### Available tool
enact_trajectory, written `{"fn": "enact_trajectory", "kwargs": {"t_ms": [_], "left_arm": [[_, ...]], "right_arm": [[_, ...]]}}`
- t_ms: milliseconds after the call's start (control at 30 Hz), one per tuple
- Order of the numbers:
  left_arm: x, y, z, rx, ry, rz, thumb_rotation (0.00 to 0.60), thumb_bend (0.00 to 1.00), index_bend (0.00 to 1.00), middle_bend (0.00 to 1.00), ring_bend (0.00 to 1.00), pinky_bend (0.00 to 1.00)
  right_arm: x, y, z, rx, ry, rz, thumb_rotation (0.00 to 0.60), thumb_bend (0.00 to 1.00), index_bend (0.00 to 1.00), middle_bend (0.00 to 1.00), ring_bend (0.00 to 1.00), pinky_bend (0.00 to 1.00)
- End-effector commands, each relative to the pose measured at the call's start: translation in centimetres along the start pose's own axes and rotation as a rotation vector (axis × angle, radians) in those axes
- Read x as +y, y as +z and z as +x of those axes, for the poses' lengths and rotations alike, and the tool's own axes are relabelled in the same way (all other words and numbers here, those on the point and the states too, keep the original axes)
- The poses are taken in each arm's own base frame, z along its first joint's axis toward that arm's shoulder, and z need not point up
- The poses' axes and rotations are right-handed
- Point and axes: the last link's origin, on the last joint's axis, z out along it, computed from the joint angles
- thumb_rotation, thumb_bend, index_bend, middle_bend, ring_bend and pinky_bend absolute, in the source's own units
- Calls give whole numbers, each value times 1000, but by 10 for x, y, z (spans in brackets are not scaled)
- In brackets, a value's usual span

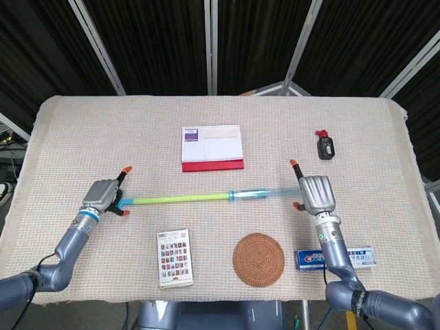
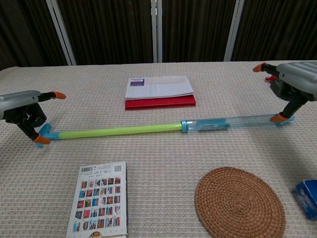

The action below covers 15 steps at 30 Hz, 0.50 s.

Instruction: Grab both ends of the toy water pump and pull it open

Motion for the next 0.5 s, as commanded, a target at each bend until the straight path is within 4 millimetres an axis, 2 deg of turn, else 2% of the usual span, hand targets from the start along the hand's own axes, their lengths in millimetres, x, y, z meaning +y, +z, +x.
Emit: {"fn": "enact_trajectory", "kwargs": {"t_ms": [33, 133, 200, 233, 300, 367, 400, 467, 500], "left_arm": [[0, -6, 9, 34, -20, -10, 600, 111, 0, 793, 783, 918], [0, -15, 21, 80, -38, -23, 600, 101, 0, 722, 730, 853], [-1, -25, 32, 128, -54, -31, 600, 67, 0, 556, 576, 689], [-3, -36, 38, 165, -60, -41, 600, 51, 0, 473, 495, 605], [-8, -57, 46, 223, -54, -47, 600, 10, 0, 178, 205, 309], [-13, -75, 48, 257, -48, -43, 600, 0, 0, 26, 39, 100], [-17, -88, 49, 274, -48, -37, 600, 0, 0, 0, 2, 32], [-22, -106, 50, 295, -44, -25, 600, 0, 0, 0, 0, 0], [-25, -115, 50, 305, -40, -19, 600, 0, 0, 0, 0, 0]], "right_arm": [[5, -7, 10, 31, 25, 3, 600, 0, 0, 1000, 1000, 1000], [12, -16, 23, 74, 64, 6, 600, 0, 0, 959, 987, 1000], [18, -25, 33, 105, 92, 14, 600, 0, 0, 850, 909, 986], [25, -34, 40, 127, 113, 27, 600, 0, 0, 752, 820, 922], [36, -49, 50, 155, 144, 54, 600, 0, 0, 549, 602, 710], [48, -63, 55, 171, 155, 66, 600, 0, 0, 294, 289, 398], [56, -72, 57, 175, 153, 72, 600, 0, 0, 218, 199, 301], [66, -84, 59, 181, 142, 77, 600, 0, 0, 42, 27, 58], [71, -90, 60, 183, 133, 79, 600, 0, 0, 21, 10, 29]]}}
